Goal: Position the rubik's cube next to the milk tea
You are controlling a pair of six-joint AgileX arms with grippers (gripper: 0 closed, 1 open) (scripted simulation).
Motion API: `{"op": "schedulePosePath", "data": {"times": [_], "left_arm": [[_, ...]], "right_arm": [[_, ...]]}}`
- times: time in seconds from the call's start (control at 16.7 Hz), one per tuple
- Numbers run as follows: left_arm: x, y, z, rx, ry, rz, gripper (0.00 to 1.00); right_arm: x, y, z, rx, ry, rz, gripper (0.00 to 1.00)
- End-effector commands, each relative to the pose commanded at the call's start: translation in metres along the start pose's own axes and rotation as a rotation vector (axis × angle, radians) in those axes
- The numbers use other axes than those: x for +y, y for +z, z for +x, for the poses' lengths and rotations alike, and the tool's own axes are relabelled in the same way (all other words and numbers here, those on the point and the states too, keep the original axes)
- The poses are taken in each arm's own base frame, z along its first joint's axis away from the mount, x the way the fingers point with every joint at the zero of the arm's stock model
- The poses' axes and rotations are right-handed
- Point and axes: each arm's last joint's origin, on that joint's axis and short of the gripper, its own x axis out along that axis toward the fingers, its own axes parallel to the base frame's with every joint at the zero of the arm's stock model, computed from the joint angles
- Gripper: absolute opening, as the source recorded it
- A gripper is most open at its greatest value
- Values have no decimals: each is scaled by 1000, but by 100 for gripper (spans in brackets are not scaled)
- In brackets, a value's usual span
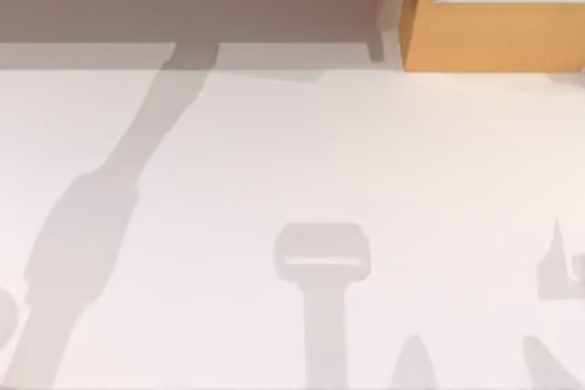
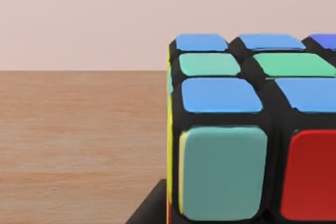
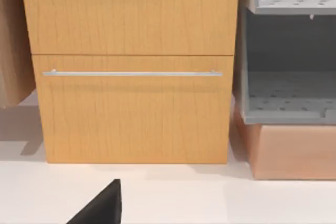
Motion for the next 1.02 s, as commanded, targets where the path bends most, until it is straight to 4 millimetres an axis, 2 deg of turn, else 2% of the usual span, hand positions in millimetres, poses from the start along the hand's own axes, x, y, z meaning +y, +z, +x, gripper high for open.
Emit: {"op": "schedulePosePath", "data": {"times": [0.42, 1.02], "left_arm": [[0, 0, 0, 0, 0, 0, 2], [-1, 1, -1, -1, -2, 1, 0]], "right_arm": [[0, 0, 0, 0, 0, 0, 100], [0, 0, 0, 0, 0, 0, 100]]}}
